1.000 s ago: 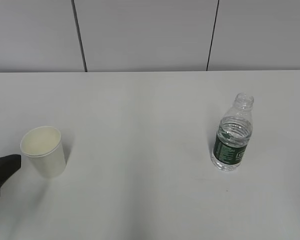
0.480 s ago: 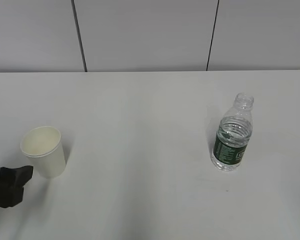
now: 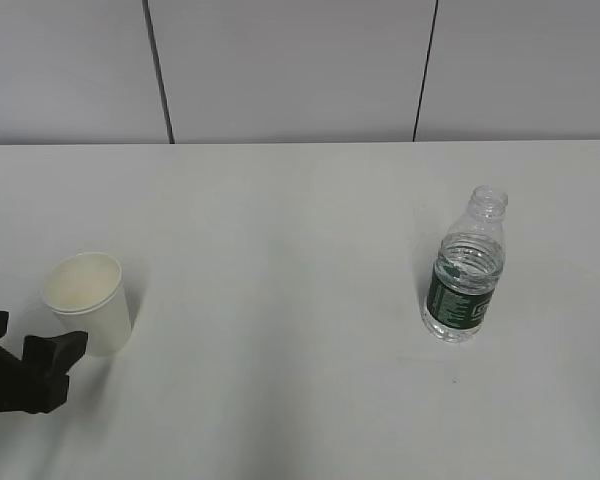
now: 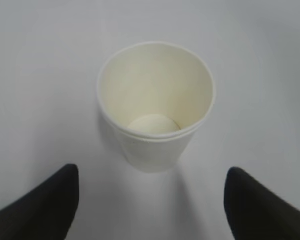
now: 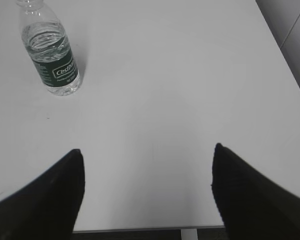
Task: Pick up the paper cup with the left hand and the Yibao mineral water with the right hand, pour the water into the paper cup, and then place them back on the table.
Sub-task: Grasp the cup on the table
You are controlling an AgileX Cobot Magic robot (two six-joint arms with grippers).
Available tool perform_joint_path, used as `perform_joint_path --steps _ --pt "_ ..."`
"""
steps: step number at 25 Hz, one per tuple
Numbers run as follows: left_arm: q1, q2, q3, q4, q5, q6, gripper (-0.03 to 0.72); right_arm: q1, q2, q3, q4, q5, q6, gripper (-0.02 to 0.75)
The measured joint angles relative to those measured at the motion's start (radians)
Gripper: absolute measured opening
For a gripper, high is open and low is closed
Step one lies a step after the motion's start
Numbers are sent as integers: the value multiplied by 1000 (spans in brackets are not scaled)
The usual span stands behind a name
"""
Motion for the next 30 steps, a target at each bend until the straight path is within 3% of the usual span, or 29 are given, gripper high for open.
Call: perform_joint_path --steps 10,17,23,30 --pt "0 111 -1 35 -126 -95 541 0 0 0 0 -1 0 585" --pt "0 192 -2 53 -250 -95 542 0 0 0 0 -1 0 585" --pt "0 281 -3 48 -369 -95 655 0 0 0 0 -1 0 585" --pt "0 396 -4 42 -597 -95 664 0 0 0 0 -1 0 585"
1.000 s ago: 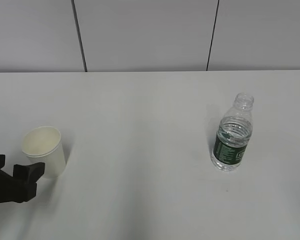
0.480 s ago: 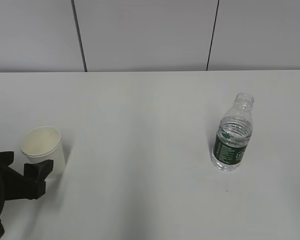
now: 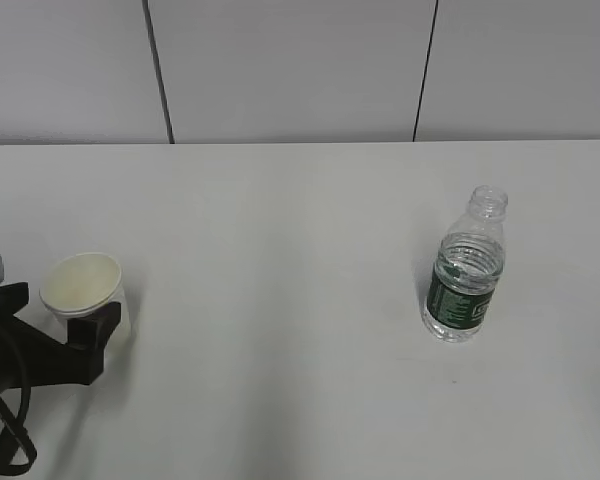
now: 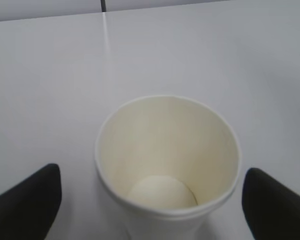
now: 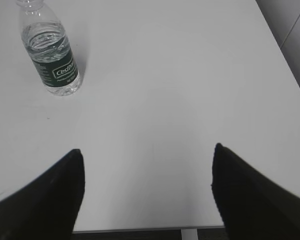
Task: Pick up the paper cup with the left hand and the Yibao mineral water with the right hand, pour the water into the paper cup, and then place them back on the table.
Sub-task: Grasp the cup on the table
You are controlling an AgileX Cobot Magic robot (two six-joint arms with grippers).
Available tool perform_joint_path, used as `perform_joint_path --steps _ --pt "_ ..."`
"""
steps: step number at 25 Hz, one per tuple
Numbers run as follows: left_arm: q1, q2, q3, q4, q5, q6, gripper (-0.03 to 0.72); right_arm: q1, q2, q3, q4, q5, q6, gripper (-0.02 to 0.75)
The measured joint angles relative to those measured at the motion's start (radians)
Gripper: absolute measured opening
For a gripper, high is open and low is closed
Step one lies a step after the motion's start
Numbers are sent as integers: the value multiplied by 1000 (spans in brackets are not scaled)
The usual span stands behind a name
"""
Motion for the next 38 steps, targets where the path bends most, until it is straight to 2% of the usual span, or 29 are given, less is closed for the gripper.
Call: perform_joint_path --steps 9,27,33,38 --pt "0 141 4 42 -19 -33 641 0 0 0 0 0 0 584" --pt "0 148 -90 1 -23 -36 609 0 0 0 0 0 0 585" --pt "0 148 -99 1 -23 -36 560 0 0 0 0 0 0 585" --pt "0 163 -101 1 -23 -36 550 0 0 0 0 0 0 585"
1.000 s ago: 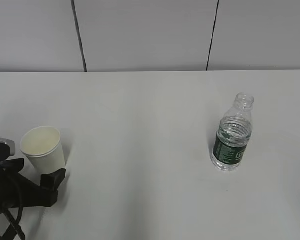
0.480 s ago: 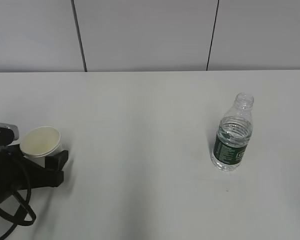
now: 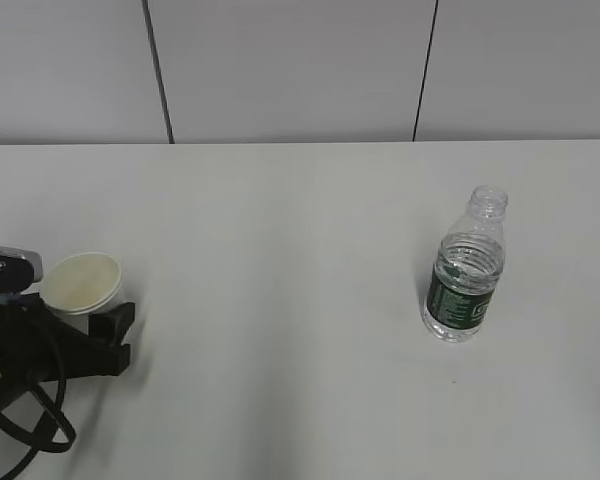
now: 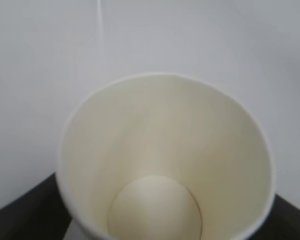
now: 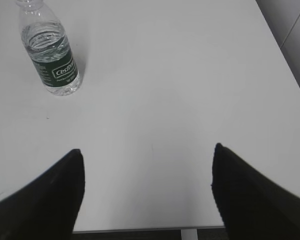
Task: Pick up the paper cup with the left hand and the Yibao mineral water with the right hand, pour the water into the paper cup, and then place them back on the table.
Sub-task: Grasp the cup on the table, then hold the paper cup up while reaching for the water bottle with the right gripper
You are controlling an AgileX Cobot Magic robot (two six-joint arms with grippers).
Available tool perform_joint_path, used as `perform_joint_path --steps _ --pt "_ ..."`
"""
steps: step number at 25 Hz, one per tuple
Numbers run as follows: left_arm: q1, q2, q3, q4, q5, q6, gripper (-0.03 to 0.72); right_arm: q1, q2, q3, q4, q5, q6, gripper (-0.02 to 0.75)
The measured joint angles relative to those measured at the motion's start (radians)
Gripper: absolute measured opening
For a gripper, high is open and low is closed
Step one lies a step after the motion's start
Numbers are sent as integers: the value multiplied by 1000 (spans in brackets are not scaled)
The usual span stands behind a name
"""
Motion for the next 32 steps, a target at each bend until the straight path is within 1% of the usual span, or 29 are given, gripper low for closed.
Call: perform_joint_path --steps 8,16,24,26,32 --pt "0 26 0 33 0 0 549 0 0 0 0 0 0 585" --pt "0 26 -8 4 0 0 549 0 0 0 0 0 0 585" --pt "0 26 -17 10 0 0 549 0 0 0 0 0 0 585" --pt "0 26 -17 10 0 0 539 0 0 0 0 0 0 585" --pt "0 26 -17 26 0 0 467 0 0 0 0 0 0 585"
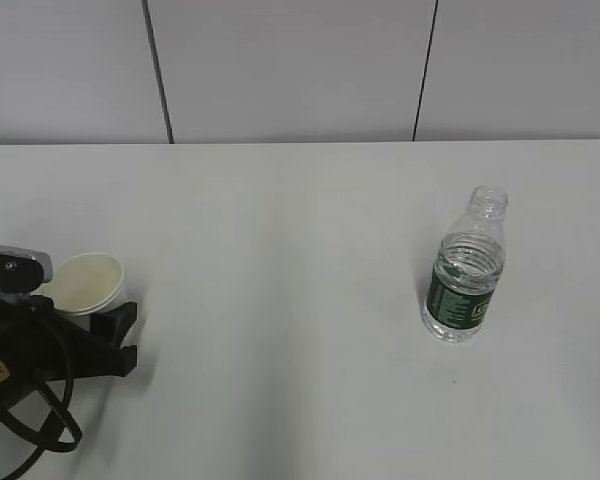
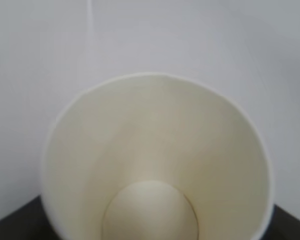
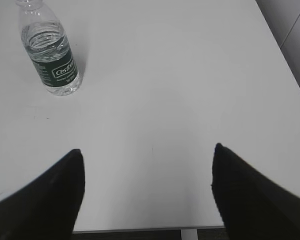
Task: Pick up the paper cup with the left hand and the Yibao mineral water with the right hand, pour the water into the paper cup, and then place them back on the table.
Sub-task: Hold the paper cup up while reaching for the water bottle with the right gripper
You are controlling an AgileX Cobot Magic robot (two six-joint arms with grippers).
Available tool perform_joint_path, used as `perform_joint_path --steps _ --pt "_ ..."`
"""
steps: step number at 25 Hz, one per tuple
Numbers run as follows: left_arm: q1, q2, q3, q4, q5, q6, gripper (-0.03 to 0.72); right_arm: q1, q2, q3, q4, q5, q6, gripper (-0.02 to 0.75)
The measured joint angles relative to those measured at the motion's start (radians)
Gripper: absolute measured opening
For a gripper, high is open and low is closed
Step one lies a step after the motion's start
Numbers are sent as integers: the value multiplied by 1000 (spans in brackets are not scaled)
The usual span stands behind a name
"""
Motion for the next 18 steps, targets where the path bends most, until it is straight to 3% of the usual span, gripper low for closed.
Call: perform_joint_path --steps 6,12,18 --pt "0 0 0 18 -4 0 330 0 0 0 0 0 0 585" --pt "0 0 0 36 -4 0 340 0 0 0 0 0 0 585" --pt "0 0 0 124 -3 0 381 0 0 0 0 0 0 585"
